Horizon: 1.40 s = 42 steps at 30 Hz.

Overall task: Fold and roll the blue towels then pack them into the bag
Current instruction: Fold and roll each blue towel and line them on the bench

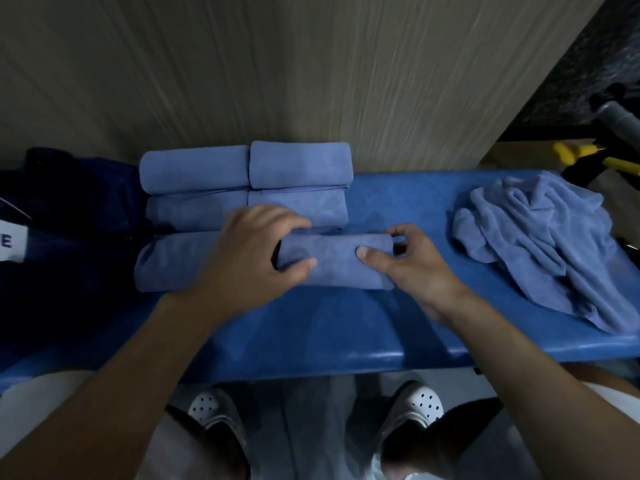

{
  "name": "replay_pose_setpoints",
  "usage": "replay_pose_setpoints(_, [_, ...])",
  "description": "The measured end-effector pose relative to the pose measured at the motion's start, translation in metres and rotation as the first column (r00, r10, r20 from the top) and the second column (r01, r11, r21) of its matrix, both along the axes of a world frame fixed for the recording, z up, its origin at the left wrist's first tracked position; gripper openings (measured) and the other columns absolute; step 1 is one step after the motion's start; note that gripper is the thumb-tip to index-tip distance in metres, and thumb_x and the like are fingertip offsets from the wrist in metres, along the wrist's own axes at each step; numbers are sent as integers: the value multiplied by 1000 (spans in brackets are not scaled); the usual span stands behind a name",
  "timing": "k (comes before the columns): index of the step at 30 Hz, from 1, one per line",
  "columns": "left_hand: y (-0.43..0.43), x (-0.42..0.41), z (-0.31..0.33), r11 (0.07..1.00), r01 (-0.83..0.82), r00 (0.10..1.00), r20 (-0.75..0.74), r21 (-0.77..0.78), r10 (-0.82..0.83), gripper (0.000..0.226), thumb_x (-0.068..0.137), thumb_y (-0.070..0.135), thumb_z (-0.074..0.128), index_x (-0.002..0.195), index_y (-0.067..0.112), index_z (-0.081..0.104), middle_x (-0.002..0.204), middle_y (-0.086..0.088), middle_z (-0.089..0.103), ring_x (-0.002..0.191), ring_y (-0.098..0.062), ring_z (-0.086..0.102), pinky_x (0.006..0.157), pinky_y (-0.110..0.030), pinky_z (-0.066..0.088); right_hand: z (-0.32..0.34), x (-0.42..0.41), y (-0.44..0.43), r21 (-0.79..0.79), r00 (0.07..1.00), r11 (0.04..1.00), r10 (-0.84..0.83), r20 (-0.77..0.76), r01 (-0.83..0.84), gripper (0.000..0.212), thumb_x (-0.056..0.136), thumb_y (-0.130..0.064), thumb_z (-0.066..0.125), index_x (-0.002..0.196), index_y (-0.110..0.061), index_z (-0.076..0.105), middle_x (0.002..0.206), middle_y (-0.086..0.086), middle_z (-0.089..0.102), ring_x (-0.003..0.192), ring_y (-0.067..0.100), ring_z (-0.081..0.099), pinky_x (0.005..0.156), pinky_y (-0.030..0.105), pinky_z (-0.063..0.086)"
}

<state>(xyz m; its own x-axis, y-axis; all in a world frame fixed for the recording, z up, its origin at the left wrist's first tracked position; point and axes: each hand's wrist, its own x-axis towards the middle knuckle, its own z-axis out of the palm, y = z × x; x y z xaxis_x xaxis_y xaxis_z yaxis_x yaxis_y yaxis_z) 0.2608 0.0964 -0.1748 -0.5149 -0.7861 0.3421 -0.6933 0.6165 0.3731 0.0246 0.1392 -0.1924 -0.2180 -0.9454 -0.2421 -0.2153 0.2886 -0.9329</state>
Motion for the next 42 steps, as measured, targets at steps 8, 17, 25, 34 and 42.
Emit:
replay_pose_setpoints(8, [-15,50,-10,972,-208,919,363,106,157,75,74,83,26,140,50,36,156,15,26,147,-14,16,114,-61,7,-3,15,-17,-24,956,986,157,-247,-168,76,80,-36,75,141,-27,30,121,-5,45,109,12,50,94,30,46])
replay_pose_setpoints(17, [-15,61,-26,988,-147,952,279,54,126,77,78,82,31,145,45,35,158,15,24,148,-17,16,114,-61,11,-11,37,-23,-73,939,990,93,-331,-124,49,81,-34,75,121,-19,49,96,-14,55,83,-2,55,59,6,41])
replay_pose_setpoints(25, [-15,63,-36,988,-152,952,271,11,144,71,81,81,32,142,46,40,158,14,24,148,-17,17,114,-61,9,-17,43,-28,-112,938,989,54,-343,-98,47,82,-32,74,120,-19,49,91,-18,53,82,-1,53,60,7,41])
replay_pose_setpoints(34, [-8,47,-25,989,-136,961,236,-57,146,69,81,75,40,135,35,54,151,2,39,144,-25,30,109,-66,18,-14,39,-20,-133,970,989,29,-242,-63,48,83,-35,72,122,-17,51,99,-11,57,91,8,58,78,23,50])
replay_pose_setpoints(42, [6,-51,21,997,9,977,210,76,-25,58,88,65,39,134,33,52,138,12,49,135,-12,36,114,-51,19,16,-14,8,-178,951,983,-103,-292,52,27,92,-28,62,114,-12,58,90,-3,60,75,5,55,65,18,44])
